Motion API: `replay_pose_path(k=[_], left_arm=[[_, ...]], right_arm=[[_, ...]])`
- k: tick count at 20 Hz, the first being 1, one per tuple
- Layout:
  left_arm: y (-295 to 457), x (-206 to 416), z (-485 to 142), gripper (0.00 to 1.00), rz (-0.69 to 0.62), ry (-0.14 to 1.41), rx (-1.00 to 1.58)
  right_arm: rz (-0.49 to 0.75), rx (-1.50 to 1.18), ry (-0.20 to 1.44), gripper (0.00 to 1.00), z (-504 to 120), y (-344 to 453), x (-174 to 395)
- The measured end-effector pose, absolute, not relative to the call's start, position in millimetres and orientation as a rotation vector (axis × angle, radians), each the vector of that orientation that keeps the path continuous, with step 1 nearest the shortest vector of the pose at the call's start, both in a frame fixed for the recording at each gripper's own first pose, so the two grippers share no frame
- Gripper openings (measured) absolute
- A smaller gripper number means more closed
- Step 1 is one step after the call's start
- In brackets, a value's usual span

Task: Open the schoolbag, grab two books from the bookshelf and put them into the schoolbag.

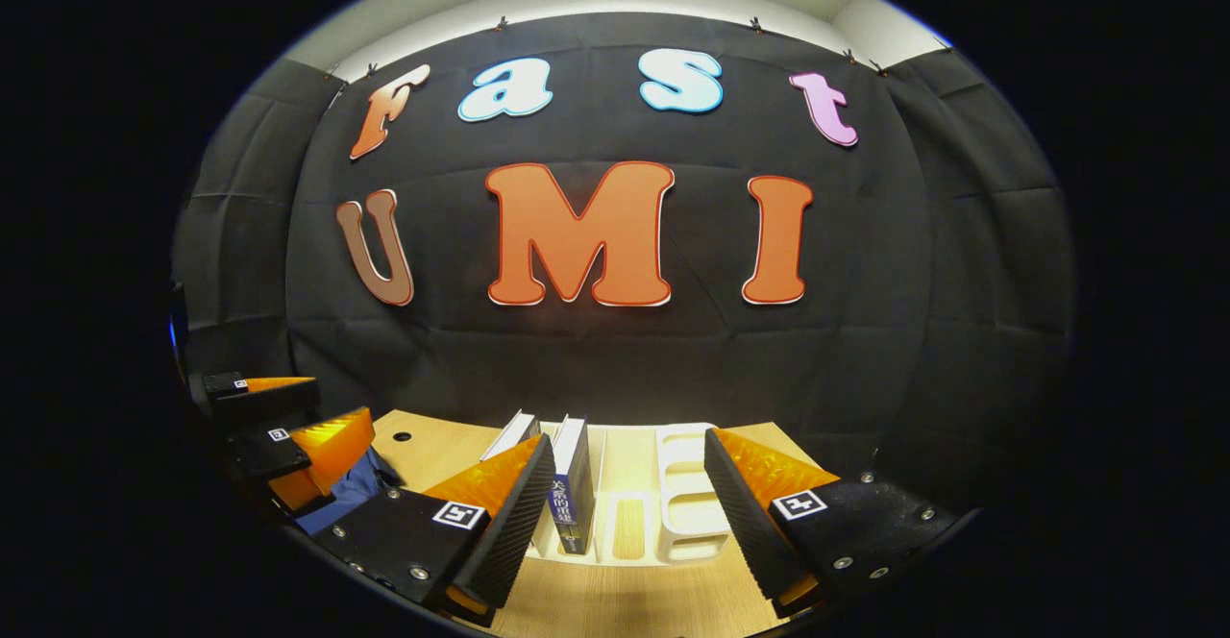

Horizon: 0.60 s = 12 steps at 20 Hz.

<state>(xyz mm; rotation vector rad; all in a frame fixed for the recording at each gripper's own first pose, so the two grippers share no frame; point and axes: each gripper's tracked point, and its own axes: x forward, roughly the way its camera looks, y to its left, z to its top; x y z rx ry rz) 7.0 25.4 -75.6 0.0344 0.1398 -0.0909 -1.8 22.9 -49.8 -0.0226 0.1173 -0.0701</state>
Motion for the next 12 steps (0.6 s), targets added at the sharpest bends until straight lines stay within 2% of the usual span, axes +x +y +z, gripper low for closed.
replay_pose_path(k=[4, 5, 6, 12], left_arm=[[42.9, -4.7, -131.6, 0.95, -0.081, 0.254, 0.150], [49.5, -8.9, -148.3, 1.00, -0.074, 0.292, 0.189], [55.6, -13.3, -162.7, 0.95, -0.068, 0.322, 0.222], [104.8, -62.3, -273.8, 0.96, 0.004, 0.566, 0.417]], right_arm=[[-0.063, -0.016, 0.146, 0.93, -64.1, 18.3, 1.0], [-0.061, -0.014, 0.154, 0.93, -67.6, 17.0, 2.1], [-0.059, -0.011, 0.165, 0.93, -72.6, 15.0, 2.9], [-0.061, -0.003, 0.210, 0.93, -98.1, -0.4, 9.1]])
